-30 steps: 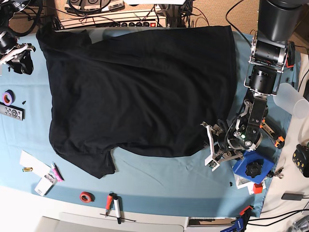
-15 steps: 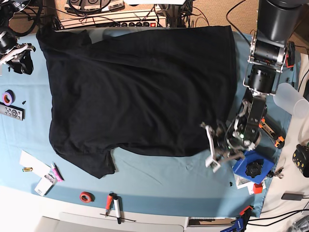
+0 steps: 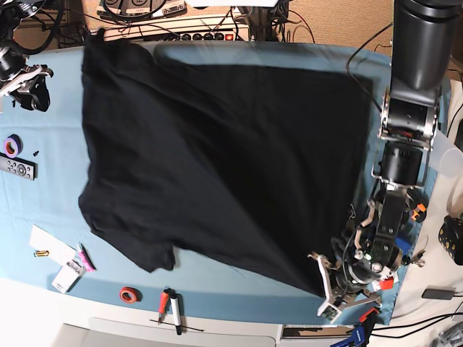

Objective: Layout the t-shirt on the table in an organized manner, then fold the t-shirt properly
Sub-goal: 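Pull the grasped side edge outward with the left gripper to flatten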

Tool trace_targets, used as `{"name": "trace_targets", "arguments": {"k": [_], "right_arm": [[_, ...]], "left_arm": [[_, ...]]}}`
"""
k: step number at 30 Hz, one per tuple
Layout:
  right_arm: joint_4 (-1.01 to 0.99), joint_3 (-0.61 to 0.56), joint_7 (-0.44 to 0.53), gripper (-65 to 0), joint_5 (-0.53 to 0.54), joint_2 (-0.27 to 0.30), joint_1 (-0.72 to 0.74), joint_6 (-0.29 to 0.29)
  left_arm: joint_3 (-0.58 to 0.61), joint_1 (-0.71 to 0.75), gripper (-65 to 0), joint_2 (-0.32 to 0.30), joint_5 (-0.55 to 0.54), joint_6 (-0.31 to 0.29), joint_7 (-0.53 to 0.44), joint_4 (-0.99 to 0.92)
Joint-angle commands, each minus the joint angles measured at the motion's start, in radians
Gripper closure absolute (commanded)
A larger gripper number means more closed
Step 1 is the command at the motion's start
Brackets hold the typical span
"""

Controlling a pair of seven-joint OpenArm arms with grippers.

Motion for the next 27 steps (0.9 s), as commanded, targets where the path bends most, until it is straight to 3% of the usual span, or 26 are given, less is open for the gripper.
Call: {"name": "trace_targets", "arguments": {"k": [1,5,6,9,11,14,18,23,27], "right_arm": [[0.013,0.008,0.021,-23.2,0.014,0.019,0.000,0.002],[0.013,0.008,0.021,-23.2,0.013,0.019,0.000,0.002],[0.013,0.008,0.021,-23.2,0.013,0.019,0.000,0.002],[0.013,0.008,0.021,-23.2,0.013,0.020,0.000,0.002],[0.013,0.008,0.021,-23.2,0.013,0.020,0.000,0.002],[0.013,0.008,0.021,-23.2,0.013,0.020,0.000,0.002],[0.013,0.008,0.021,-23.2,0.013,0.019,0.000,0.002],[0.013,0.009,0.021,-23.2,0.013,0.020,0.019,0.002],[0.013,0.009,0.021,-23.2,0.013,0.020,0.019,0.002]], "left_arm": [[-0.005,-0.042,0.0,-0.007,-0.005,0.008,-0.022,-0.013],[-0.005,-0.024,0.0,-0.010,-0.028,-0.017,-0.032,-0.058],[-0.005,-0.018,-2.6,-0.010,-0.027,-0.030,-0.045,-0.058],[-0.005,-0.013,-24.3,-0.006,-0.029,-0.025,-0.056,-0.058],[-0.005,-0.016,-30.3,-0.006,-0.040,0.024,-0.055,-0.054],[-0.005,-0.022,-30.4,-0.007,-0.079,0.077,0.012,-0.034],[-0.005,-0.021,-29.5,-0.007,-0.169,0.078,0.169,0.049],[-0.057,0.027,-20.6,-0.010,-0.283,0.034,0.383,0.251],[-0.183,0.134,-19.9,-0.010,-0.383,0.011,0.508,0.479]]}}
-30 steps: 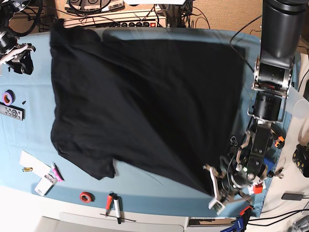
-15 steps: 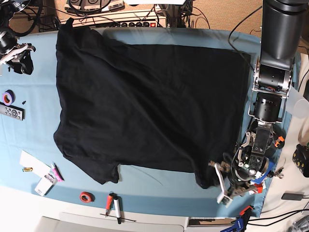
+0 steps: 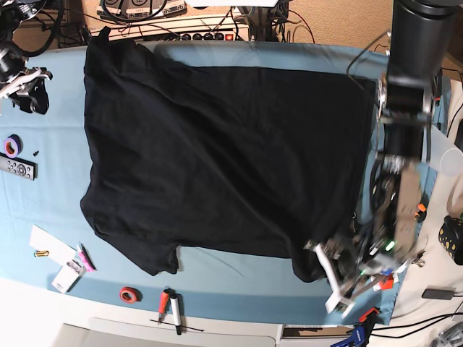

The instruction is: Layout the t-shirt on the table in an organized manner, then fold the t-shirt properly

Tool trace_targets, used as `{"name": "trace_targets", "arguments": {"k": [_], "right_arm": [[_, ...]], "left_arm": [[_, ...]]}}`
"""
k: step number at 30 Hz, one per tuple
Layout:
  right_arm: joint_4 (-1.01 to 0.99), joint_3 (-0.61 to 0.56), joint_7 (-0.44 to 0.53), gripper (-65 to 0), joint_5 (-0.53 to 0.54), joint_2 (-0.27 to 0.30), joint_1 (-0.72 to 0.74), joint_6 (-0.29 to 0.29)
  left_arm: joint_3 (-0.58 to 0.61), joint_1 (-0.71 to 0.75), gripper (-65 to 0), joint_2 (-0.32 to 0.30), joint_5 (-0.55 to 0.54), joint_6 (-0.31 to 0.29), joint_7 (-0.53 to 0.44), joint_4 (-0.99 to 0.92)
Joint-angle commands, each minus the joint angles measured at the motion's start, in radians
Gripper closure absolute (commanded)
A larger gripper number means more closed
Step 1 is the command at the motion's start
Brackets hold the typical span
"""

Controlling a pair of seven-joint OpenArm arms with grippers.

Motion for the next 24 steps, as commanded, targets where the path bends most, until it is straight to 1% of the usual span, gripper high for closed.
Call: {"name": "trace_targets", "arguments": {"k": [1,5,7,10,12,14,17,19,24], "right_arm": [[0.013,0.008,0.021,-23.2,0.016,0.020,0.003,0.003],[0.013,0.008,0.021,-23.2,0.017,0.020,0.003,0.003],[0.013,0.008,0.021,-23.2,0.017,0.020,0.003,0.003],[0.013,0.008,0.021,-23.2,0.018,0.020,0.003,0.003],[0.013,0.008,0.021,-23.2,0.017,0.020,0.003,0.003],[0.013,0.008,0.021,-23.2,0.017,0.020,0.003,0.003],[0.013,0.008,0.021,-23.2,0.017,0.020,0.003,0.003],[0.013,0.008,0.021,-23.2,0.017,0.020,0.003,0.003],[0.013,0.010,0.021,-23.2,-0.001,0.021,0.003,0.003]], "left_arm": [[-0.044,-0.007,-19.9,-0.008,-0.033,-0.011,0.002,0.073],[-0.196,0.128,-19.9,-0.009,-0.135,-0.054,0.107,0.291],[-0.264,0.203,-19.9,-0.009,-0.140,-0.087,0.122,0.360],[-0.352,0.320,-19.9,-0.009,-0.153,-0.093,0.125,0.419],[-0.410,0.399,-19.9,-0.009,-0.214,-0.112,0.152,0.444],[-0.463,0.479,-19.6,-0.009,-0.298,-0.156,0.191,0.465],[-0.528,0.602,-13.8,-0.009,-0.391,-0.208,0.230,0.497],[-0.558,0.683,-13.7,-0.009,-0.402,-0.232,0.231,0.515],[-0.593,0.857,-13.7,-0.009,-0.402,-0.232,0.254,0.528]]}}
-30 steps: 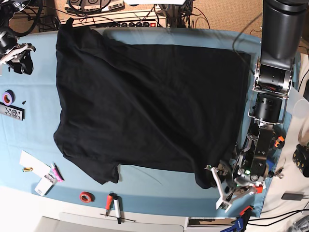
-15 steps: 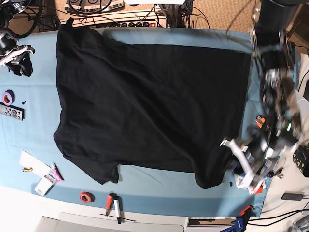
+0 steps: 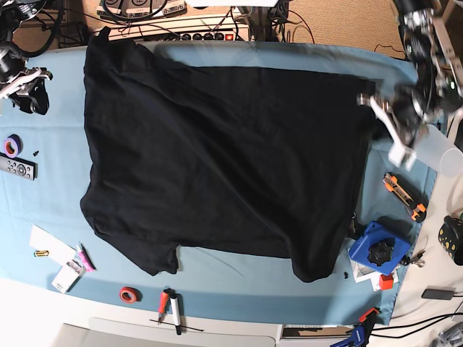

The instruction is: Layout the t-shirt on the table in an organized manner, then fold the t-shirt properly

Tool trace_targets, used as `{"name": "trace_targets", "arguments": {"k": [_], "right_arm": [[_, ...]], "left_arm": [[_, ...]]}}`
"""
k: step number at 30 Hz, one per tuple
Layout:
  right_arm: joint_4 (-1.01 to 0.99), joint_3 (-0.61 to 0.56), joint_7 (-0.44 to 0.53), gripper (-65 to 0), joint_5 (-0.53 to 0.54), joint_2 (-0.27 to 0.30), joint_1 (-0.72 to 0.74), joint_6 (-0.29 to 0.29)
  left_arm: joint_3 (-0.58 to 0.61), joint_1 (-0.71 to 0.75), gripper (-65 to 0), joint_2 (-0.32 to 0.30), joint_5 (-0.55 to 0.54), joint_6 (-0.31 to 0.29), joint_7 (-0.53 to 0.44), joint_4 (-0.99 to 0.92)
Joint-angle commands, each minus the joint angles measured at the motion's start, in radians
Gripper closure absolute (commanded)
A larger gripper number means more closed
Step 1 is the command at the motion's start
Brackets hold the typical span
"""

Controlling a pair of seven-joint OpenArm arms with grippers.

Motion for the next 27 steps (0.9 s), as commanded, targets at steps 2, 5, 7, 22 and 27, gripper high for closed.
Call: {"name": "trace_targets", "arguments": {"k": [2,5,7,22,27], "right_arm": [[0.013,0.031,0.021,-23.2,0.014,0.020,0.000,0.002],[0.013,0.117,0.032,-23.2,0.036,0.020,0.000,0.002],[0.013,0.193,0.050,-23.2,0.055,0.024,0.001,0.002],[0.011,0.179,0.021,-23.2,0.071,-0.057,-0.115,0.002],[0.011,0.063,0.021,-23.2,0.053,-0.109,-0.172,0.023]], "left_arm": [[-0.018,0.044,-13.7,-0.013,-0.019,-0.013,-0.013,0.015],[-0.064,0.090,-13.7,-0.019,-0.020,-0.034,-0.002,0.015],[-0.124,0.113,-13.7,-0.037,-0.034,-0.034,0.000,0.015],[-0.478,0.171,-13.7,-0.170,-0.160,-0.064,0.023,0.015],[-0.478,0.171,-13.7,-0.170,-0.160,-0.064,0.023,0.015]]}}
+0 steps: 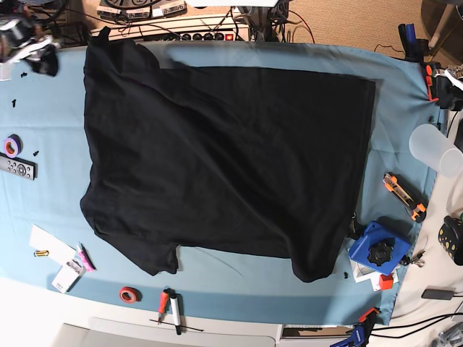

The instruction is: Layout the t-shirt on the table in an organized manner, then fold the t-shirt properly

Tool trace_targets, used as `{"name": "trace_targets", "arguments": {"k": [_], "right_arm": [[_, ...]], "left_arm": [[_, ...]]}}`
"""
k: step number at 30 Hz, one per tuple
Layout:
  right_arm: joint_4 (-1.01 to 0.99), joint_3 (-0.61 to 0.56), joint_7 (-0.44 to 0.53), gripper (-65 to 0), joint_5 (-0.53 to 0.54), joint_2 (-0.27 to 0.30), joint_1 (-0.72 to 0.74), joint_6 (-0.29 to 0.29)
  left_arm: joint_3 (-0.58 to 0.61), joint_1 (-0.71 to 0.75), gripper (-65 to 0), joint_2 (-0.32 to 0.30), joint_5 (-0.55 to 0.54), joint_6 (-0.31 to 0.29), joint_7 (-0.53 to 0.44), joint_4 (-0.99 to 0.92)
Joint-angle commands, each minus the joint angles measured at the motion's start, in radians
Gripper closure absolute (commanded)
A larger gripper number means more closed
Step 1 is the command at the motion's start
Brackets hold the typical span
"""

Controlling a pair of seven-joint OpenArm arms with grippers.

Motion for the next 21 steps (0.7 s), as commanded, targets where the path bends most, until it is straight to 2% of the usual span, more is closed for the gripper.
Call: {"name": "trace_targets", "arguments": {"k": [1,7,10,18,21], "right_arm": [[0.013,-0.010,0.021,-23.2,0.013,0.013,-0.006,0.008],[0.013,-0.115,0.021,-23.2,-0.116,0.008,-0.005,0.010],[0.013,-0.167,0.065,-23.2,-0.204,0.008,-0.005,0.009],[0.013,-0.274,0.093,-23.2,-0.251,0.008,-0.005,0.008],[0.013,-0.278,0.130,-23.2,-0.344,0.008,-0.002,-0.016]], "left_arm": [[-0.010,0.000,-13.7,-0.022,-0.018,-0.003,-0.016,0.015],[-0.010,0.000,-13.7,-0.021,-0.018,-0.003,-0.019,0.015],[-0.010,0.000,-13.7,-0.022,-0.018,-0.003,-0.019,0.015],[-0.010,0.000,-13.7,-0.021,-0.018,-0.003,-0.019,0.015],[-0.010,0.000,-13.7,-0.021,-0.029,-0.003,-0.019,0.015]]}}
